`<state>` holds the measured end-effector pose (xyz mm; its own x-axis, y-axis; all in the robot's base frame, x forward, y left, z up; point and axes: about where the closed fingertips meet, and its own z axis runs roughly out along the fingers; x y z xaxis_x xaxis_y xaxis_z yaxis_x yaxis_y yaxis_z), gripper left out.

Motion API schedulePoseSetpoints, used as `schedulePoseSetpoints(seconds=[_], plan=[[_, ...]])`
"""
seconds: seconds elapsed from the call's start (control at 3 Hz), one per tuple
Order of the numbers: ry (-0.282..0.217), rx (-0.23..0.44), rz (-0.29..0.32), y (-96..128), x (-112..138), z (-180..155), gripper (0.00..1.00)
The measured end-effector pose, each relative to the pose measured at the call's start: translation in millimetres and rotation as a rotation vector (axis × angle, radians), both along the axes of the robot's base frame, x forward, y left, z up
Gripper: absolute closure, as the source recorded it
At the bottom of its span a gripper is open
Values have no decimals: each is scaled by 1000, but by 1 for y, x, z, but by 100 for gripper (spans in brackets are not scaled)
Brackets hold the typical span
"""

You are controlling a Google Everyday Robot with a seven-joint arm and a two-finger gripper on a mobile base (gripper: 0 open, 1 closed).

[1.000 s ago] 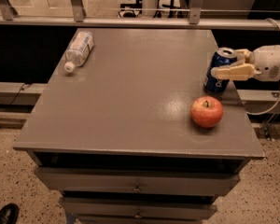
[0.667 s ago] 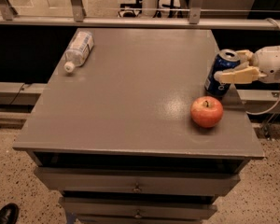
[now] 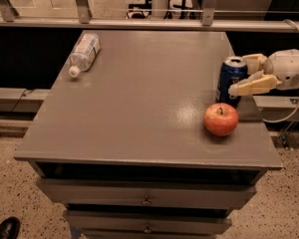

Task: Move pepsi can near apple

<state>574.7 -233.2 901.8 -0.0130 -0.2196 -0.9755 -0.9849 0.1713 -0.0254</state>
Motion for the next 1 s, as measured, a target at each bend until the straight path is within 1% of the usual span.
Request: schedulePoseSetpoints(seconds=[0.33,0.67,1.0], plan=[[15,-7,27,9,1,-6,0],[20,-19,28,10,4,-7,0],[-1,-37,-22,-11,12,2,0]])
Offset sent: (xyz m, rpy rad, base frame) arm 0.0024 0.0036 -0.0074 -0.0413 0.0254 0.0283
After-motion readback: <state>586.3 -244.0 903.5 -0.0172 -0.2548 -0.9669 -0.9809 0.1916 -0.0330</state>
